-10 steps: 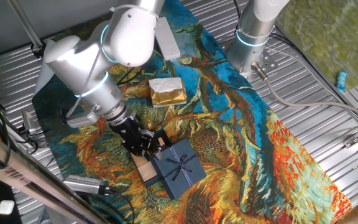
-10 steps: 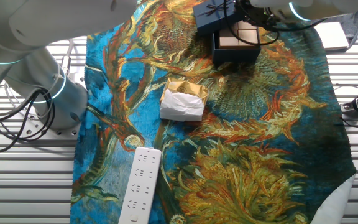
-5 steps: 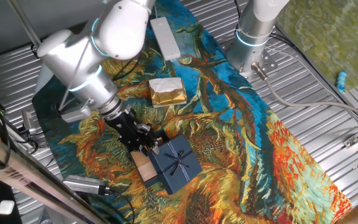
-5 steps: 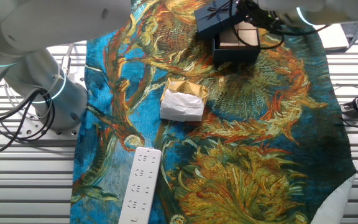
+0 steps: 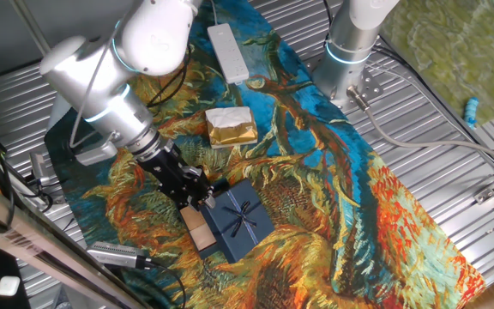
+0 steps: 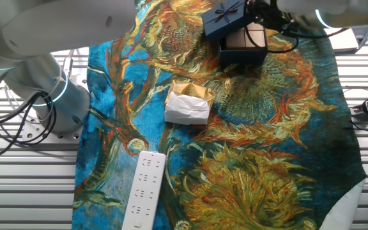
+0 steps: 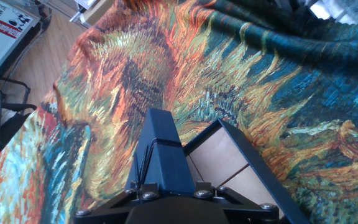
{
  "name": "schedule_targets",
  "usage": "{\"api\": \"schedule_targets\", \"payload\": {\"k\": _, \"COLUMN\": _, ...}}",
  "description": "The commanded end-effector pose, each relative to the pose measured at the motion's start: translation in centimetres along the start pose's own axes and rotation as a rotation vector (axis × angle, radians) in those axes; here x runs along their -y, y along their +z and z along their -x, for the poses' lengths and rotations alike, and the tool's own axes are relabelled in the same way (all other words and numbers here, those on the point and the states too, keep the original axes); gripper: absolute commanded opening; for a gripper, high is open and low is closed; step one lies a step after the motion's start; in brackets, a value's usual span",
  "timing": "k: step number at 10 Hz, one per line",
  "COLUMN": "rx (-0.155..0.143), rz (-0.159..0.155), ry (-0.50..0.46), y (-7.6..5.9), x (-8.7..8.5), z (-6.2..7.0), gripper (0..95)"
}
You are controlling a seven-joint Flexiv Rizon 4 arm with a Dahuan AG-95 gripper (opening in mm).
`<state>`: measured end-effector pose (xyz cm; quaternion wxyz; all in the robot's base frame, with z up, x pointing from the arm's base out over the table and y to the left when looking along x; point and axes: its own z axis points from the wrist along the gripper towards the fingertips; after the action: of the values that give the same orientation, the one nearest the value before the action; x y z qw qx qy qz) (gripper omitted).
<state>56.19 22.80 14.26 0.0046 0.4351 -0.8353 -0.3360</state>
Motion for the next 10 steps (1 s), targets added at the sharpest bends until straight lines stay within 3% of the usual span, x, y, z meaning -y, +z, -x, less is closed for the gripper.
{"api": "schedule_targets", "payload": {"k": 1, "rx": -0.007, "rz": 0.003, "ry": -0.002, "y": -0.4, "x": 0.0, "z": -0.1, "gripper": 0.0}}
{"api": "schedule_targets", "payload": {"k": 10, "rx": -0.053, "rz": -0.020, "ry": -0.074, "y": -2.9, "x": 0.7, "z": 0.1, "gripper": 0.0}}
